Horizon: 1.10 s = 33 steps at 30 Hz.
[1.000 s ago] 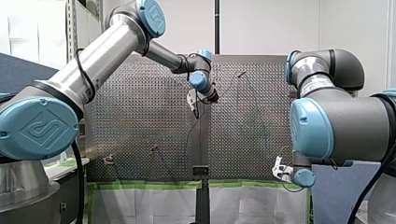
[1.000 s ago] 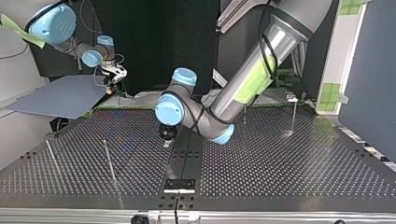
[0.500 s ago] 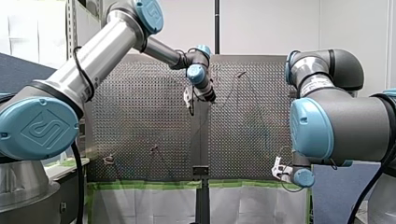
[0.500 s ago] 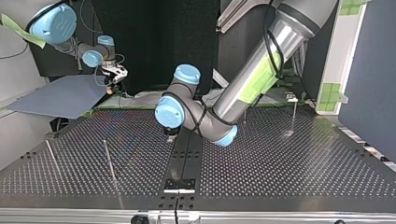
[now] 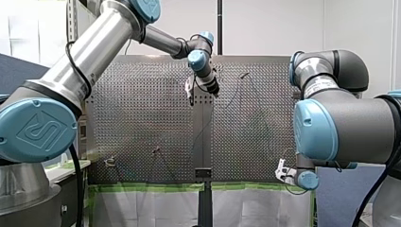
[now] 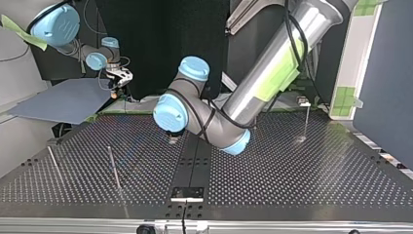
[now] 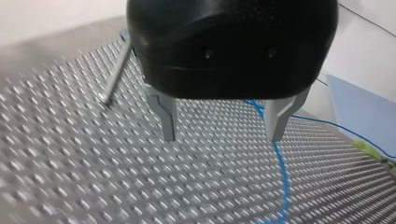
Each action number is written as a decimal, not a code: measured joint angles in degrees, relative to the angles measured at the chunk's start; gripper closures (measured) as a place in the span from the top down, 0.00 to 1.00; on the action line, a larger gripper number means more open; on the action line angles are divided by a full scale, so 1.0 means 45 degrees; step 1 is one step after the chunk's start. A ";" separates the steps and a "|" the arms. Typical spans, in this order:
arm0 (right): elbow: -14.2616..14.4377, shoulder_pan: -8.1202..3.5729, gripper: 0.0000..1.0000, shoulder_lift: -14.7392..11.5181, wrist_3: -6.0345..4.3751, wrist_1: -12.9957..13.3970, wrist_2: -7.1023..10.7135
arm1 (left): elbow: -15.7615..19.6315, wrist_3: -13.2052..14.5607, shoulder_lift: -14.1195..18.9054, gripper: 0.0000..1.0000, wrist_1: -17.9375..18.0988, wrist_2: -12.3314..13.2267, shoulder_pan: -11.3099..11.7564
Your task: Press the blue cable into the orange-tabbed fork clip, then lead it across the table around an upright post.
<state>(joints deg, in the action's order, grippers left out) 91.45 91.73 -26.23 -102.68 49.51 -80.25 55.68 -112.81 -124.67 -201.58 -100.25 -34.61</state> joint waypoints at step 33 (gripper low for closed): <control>-0.0115 0.0012 0.00 -0.0005 0.0155 -0.0044 0.0039 | -0.2329 0.2044 0.0206 0.91 0.1252 0.1564 -0.0818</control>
<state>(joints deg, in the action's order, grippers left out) 90.94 91.79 -26.25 -101.98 49.32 -80.07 45.20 -103.61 -123.75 -195.95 -93.21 -38.29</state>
